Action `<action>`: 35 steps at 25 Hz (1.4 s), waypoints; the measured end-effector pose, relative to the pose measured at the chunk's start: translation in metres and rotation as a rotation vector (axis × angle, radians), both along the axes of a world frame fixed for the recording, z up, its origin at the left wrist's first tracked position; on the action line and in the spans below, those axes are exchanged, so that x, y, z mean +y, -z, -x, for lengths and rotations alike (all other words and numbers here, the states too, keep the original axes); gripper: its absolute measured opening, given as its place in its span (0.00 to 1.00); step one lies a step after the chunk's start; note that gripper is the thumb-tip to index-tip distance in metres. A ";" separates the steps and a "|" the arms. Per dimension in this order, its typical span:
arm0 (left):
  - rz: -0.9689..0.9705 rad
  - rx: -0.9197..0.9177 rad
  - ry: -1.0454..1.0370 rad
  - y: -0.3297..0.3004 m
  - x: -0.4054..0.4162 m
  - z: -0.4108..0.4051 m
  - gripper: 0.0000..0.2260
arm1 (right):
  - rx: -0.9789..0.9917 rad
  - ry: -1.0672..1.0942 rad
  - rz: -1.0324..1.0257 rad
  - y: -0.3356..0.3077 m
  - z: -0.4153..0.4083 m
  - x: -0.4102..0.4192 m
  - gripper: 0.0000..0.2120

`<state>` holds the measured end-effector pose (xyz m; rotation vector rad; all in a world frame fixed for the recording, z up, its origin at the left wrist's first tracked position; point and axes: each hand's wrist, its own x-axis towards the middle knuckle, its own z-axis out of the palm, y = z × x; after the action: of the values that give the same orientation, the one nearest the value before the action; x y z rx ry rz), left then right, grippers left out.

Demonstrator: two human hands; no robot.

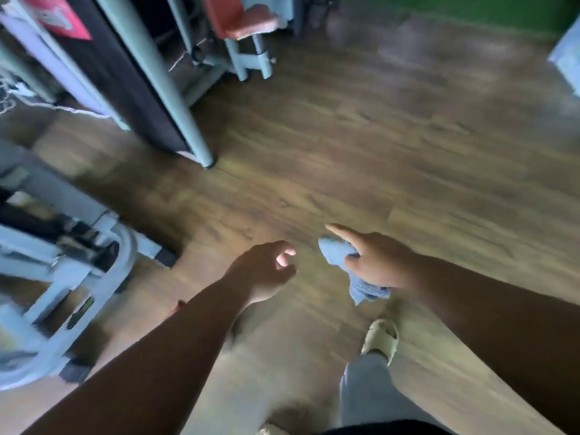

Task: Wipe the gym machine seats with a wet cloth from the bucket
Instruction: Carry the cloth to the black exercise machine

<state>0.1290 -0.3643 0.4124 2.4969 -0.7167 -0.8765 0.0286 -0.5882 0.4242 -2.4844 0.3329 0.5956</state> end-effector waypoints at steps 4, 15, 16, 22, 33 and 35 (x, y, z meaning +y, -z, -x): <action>0.056 0.004 0.046 -0.007 -0.149 -0.027 0.13 | -0.010 0.070 -0.108 -0.017 -0.005 -0.137 0.27; 0.152 -0.010 0.155 -0.036 -0.397 -0.141 0.09 | -0.132 0.222 -0.015 -0.045 -0.093 -0.374 0.13; 0.163 -0.013 0.164 -0.037 -0.413 -0.159 0.08 | -0.141 0.223 -0.013 -0.046 -0.109 -0.388 0.13; 0.174 0.000 0.245 -0.040 -0.506 -0.303 0.09 | -0.182 0.303 0.035 -0.057 -0.245 -0.479 0.13; 0.153 -0.139 0.381 -0.097 -0.717 -0.580 0.11 | -0.368 0.457 0.066 -0.098 -0.494 -0.671 0.14; 0.141 -0.146 0.392 -0.090 -0.758 -0.618 0.11 | -0.371 0.438 0.065 -0.094 -0.534 -0.713 0.15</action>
<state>0.7473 -1.1226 0.5024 2.3491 -1.3014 -0.7407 0.5625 -1.3010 0.5181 -2.4071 0.7276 -0.0548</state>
